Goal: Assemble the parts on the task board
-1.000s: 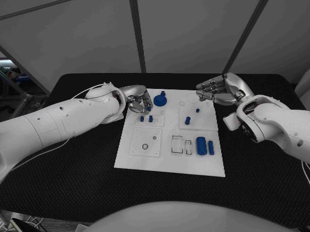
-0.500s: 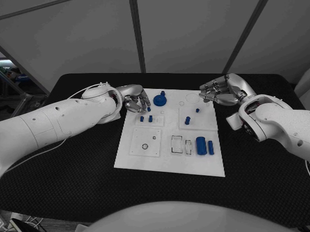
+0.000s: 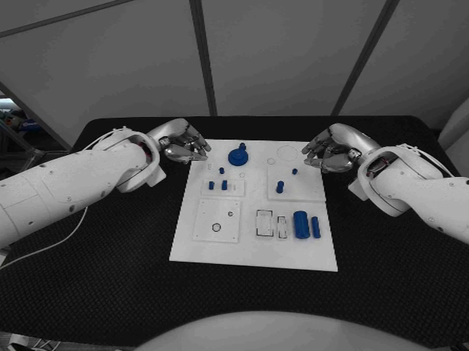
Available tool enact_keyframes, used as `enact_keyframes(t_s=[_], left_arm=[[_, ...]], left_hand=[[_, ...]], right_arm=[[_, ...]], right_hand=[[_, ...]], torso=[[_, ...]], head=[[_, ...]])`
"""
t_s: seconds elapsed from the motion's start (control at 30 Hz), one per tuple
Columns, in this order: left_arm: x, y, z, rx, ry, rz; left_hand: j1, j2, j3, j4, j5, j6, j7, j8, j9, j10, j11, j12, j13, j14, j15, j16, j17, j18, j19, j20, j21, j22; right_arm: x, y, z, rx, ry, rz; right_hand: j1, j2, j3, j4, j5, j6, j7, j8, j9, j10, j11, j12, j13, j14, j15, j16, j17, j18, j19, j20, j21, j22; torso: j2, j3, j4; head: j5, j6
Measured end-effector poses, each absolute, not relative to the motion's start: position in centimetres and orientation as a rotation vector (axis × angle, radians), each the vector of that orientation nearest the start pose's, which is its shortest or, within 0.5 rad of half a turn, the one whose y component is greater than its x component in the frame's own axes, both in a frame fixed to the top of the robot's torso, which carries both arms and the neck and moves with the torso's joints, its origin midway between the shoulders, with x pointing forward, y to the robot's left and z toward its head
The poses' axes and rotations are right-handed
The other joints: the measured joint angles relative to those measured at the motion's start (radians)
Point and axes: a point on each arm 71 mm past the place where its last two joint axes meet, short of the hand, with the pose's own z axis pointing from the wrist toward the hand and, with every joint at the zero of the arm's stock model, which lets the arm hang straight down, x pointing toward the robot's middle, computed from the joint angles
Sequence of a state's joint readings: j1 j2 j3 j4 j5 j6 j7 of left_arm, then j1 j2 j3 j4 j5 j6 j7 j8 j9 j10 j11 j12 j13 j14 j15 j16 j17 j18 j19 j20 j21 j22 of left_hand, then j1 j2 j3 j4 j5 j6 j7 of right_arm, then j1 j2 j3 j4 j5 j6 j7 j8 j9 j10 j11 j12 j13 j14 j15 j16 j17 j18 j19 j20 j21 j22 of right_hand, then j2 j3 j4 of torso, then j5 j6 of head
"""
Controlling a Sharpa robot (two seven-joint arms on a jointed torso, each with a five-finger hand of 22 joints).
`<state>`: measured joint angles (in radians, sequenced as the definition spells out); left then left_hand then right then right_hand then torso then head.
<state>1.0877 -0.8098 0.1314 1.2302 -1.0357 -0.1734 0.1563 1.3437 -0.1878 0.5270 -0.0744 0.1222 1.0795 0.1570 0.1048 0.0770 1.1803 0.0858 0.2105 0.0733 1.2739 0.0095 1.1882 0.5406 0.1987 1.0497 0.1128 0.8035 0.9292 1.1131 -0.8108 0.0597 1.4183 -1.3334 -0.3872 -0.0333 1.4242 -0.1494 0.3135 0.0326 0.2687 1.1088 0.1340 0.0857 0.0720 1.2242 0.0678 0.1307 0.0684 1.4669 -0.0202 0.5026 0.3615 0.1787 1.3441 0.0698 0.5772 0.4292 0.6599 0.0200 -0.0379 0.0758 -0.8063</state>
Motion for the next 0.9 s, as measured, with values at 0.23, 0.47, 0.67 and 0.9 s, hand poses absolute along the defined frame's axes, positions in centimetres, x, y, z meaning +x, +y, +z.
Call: enact_keyframes(t_s=[0.23,0.47,0.67,0.9], left_arm=[[52.0,28.2,-19.0,-0.641,1.562,-1.157],[51.2,27.5,-18.1,-0.841,1.449,-1.322],[50.8,27.0,-17.9,-0.915,1.399,-1.388],[50.4,26.9,-17.7,-0.956,1.362,-1.422]], left_hand=[[-0.014,0.007,-0.027,0.008,0.0,0.016,-0.009,0.0,-0.004,0.026,-0.013,0.026,0.01,-0.072,-0.005,-0.077,-0.134,0.0,-0.032,0.0,-0.039,-0.017],[-0.024,0.005,-0.042,0.011,0.0,0.02,-0.012,0.0,-0.006,0.033,-0.012,0.044,0.015,-0.082,-0.005,-0.09,-0.15,-0.001,-0.039,0.0,-0.056,-0.027],[-0.024,0.005,-0.043,0.009,0.0,0.02,-0.013,0.0,-0.006,0.037,-0.016,0.049,0.017,-0.087,-0.008,-0.096,-0.154,-0.053,-0.039,0.0,-0.062,-0.03],[-0.024,0.005,-0.049,0.01,0.0,0.02,-0.012,0.0,-0.007,0.037,-0.016,0.049,0.018,-0.087,-0.008,-0.096,-0.155,-0.053,-0.039,0.0,-0.062,-0.031]], right_arm=[[50.2,-20.5,-19.6,-0.138,1.617,0.578],[50.2,-18.9,-19.9,-0.241,1.629,0.505],[50.3,-17.7,-20.1,-0.282,1.639,0.484],[50.6,-17.3,-20.4,-0.305,1.66,0.452]], right_hand=[[-0.03,-0.029,0.043,0.016,-0.005,0.0,0.0,-0.013,-0.001,-0.022,0.0,-0.036,-0.001,0.0,0.0,0.289,0.25,-0.036,0.022,0.0,0.383,0.392],[-0.036,-0.036,0.064,0.017,-0.005,0.0,0.0,-0.013,-0.001,-0.032,0.009,-0.044,-0.001,0.0,0.0,0.46,0.415,-0.063,0.021,0.007,0.56,0.58],[-0.036,-0.036,0.072,0.014,-0.005,-0.011,0.011,-0.013,-0.002,-0.044,0.014,-0.048,-0.001,0.0,0.008,0.524,0.477,-0.063,0.018,0.015,0.615,0.64],[-0.036,-0.036,0.081,0.011,-0.005,-0.011,0.011,-0.013,-0.002,-0.047,0.018,-0.048,-0.001,0.0,0.008,0.555,0.508,-0.063,0.021,0.018,0.641,0.67]], torso=[[0.0,0.0,0.0],[0.001,-0.0012,0.0],[0.002,-0.0008,0.0001],[0.002,-0.0012,0.0006]], head=[[-0.032,0.014],[-0.036,0.022],[-0.03,0.027],[-0.028,0.027]])
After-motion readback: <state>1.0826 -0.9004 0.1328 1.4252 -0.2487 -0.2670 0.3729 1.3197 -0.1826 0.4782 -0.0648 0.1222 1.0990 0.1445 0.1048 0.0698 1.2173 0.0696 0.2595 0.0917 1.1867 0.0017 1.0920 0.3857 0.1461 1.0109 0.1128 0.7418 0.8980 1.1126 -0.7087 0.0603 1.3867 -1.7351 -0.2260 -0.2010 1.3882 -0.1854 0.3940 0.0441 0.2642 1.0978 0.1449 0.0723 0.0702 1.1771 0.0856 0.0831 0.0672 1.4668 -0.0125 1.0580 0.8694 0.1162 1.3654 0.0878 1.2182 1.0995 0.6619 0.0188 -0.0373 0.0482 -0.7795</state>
